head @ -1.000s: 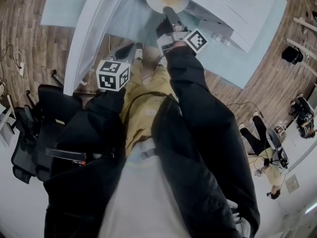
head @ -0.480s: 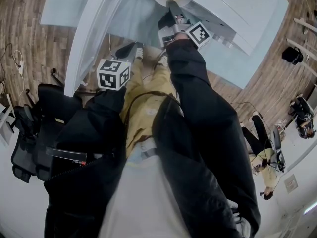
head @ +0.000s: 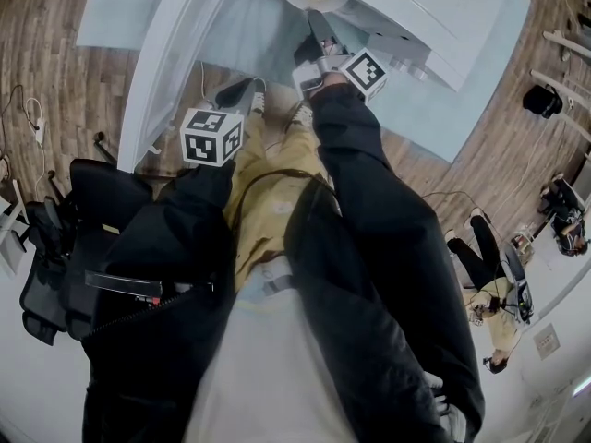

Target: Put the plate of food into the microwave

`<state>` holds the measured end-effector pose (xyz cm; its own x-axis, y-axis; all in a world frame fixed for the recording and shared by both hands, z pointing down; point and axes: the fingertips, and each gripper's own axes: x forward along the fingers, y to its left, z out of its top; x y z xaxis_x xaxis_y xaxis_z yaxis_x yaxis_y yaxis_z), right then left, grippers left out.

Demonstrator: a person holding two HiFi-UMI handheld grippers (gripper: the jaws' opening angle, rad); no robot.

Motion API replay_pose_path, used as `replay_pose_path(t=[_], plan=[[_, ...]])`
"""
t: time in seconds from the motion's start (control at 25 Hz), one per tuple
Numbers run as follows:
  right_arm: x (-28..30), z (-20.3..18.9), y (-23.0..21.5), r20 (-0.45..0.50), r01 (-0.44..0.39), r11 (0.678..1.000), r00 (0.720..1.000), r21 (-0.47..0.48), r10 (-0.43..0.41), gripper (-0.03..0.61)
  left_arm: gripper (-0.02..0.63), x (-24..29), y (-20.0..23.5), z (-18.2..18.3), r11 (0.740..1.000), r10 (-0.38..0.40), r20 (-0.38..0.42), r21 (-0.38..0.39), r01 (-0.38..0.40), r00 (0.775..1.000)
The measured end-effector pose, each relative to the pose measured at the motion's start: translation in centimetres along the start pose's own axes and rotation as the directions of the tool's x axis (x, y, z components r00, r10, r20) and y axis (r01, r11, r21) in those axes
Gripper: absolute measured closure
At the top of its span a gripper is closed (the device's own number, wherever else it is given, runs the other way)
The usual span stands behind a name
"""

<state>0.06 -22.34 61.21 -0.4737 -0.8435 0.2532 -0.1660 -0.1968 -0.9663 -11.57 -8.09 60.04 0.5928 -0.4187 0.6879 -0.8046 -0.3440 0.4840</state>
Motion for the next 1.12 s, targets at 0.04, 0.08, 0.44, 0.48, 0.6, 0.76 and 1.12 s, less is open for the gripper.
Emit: replay_pose_path(t=[0.04, 0.08, 0.44, 0.48, 0.6, 0.76, 1.12], plan=[[-0.6, -0.5, 0.3, -0.016, -0.004, 1.000, 1.000, -0.017, 0.004, 0.489, 0.618, -0.1, -0.2, 0.3, 1.000, -0.003, 0.007, 0.005, 0.003, 1.000], [-1.2, -1.0, 0.7, -0.035, -0.007, 0.999, 0.999, -0.041, 0.006, 0.489, 0.618, -0.2, -0.5, 0.6, 1.000, -0.006, 0.013, 0.011, 0.006, 1.000], [-7.6, -3.7, 7.1, -0.161, -0.051, 0.901, 0.987, -0.430, -0.021, 0.583, 0.618, -1.1, -5.5, 5.2, 0.994, -0.056, 0.120, 0.097, 0.045, 0.991], [-8.2, -3.7, 8.1, -0.172, -0.064, 0.872, 0.985, -0.485, -0.023, 0.584, 0.618, -1.2, -6.2, 6.0, 0.993, -0.061, 0.136, 0.110, 0.046, 0.989], [-9.8, -3.9, 11.3, -0.193, -0.101, 0.761, 0.981, -0.641, -0.033, 0.584, 0.618, -2.0, -8.3, 8.1, 0.987, -0.075, 0.184, 0.151, 0.047, 0.980], [-11.9, -3.8, 14.5, -0.191, -0.122, 0.631, 0.981, -0.767, -0.043, 0.584, 0.618, -3.0, -11.4, 10.4, 0.973, -0.095, 0.231, 0.226, 0.041, 0.968], [-14.5, -2.8, 19.0, -0.150, -0.120, 0.415, 0.988, -0.902, -0.041, 0.584, 0.618, -4.6, -15.8, 14.5, 0.936, -0.124, 0.313, 0.351, 0.007, 0.942]])
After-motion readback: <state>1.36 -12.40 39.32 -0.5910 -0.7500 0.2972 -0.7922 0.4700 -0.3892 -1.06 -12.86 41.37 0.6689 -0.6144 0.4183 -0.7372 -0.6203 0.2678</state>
